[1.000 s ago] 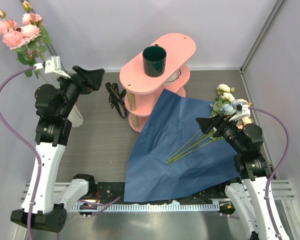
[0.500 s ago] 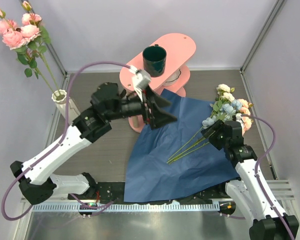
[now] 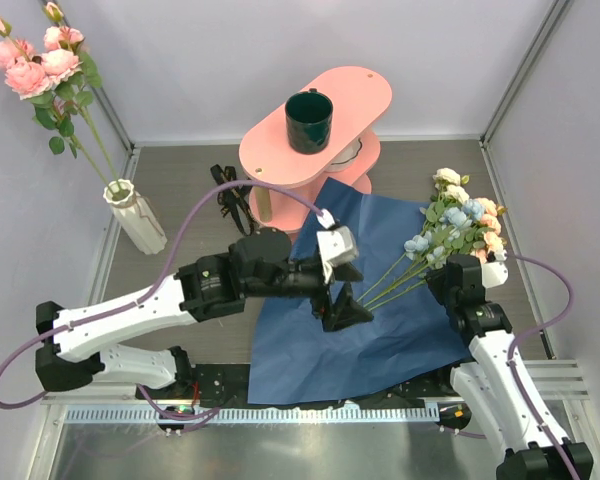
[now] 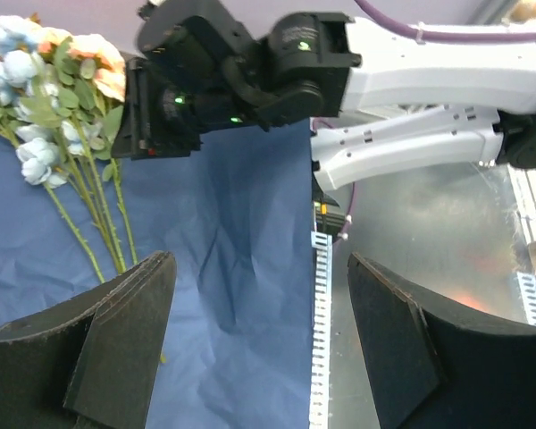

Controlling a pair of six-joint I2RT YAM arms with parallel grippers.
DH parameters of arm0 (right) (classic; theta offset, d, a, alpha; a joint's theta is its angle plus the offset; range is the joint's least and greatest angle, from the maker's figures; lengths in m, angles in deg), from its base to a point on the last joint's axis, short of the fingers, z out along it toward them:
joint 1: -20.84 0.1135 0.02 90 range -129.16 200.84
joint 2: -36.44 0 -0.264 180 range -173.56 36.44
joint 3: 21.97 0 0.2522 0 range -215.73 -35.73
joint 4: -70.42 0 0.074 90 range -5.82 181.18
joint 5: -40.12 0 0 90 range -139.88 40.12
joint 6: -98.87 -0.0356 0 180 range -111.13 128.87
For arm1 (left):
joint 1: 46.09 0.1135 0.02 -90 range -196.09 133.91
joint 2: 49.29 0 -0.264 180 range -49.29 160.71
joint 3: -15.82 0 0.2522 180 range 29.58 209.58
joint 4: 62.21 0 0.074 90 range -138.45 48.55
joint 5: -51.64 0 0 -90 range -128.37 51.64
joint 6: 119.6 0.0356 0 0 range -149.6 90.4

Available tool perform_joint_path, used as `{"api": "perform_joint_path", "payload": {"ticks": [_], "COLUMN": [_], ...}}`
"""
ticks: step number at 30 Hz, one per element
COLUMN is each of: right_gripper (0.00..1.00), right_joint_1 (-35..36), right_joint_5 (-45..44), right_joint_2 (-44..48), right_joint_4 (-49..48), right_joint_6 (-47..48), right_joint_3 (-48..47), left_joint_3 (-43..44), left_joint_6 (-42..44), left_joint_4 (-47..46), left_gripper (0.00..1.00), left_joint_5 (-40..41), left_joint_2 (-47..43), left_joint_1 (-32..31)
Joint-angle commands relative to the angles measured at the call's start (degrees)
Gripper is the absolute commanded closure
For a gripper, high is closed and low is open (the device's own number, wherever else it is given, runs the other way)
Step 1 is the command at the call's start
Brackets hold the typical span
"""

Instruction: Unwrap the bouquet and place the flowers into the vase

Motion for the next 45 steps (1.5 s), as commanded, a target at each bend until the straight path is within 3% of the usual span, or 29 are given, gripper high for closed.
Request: {"api": "perform_joint_path", "payload": {"ticks": [1,8,16,26,33,42,45], "right_gripper": [0.67,0.67,0.67,0.62,0.62,0.67,0.74], "right_joint_1": [0.22,0.13,0.13,0.22,0.31,0.31,0.31], "right_joint_5": [-5.67,-8.23,-3.75,-1.02,-7.24,-10.34,-10.51], "right_joint_2": [-2.40,-10.40,-22.17,-28.41,-31.58,-33.96,-33.18], "right_joint_4": [-3.32,-9.10,-11.76,-16.94,-12.73,-11.50,-12.02], "right_joint_6": [-1.73,0.73,3.89,2.66,-1.02,-2.26,-2.35], "right_joint_3": [1.29,1.03,-2.75,-2.30,-4.59,-5.83,-4.86], "left_joint_3": [1.21,2.26,2.35,2.35,2.44,2.35,2.35], "left_joint_6": [5.84,7.17,7.26,8.31,8.75,8.93,8.93], "left_joint_4": [3.60,5.81,6.25,6.69,6.86,6.95,6.95], "left_gripper": [0.19,0.19,0.16,0.15,0.15,0.15,0.15], "left_joint_5": [9.53,14.47,19.13,21.94,23.00,24.49,24.67], "left_joint_2": [2.11,5.45,5.54,5.10,5.54,5.71,5.63], "left_joint_1": [-6.56,-13.69,-14.14,-14.05,-14.14,-14.14,-14.05]}}
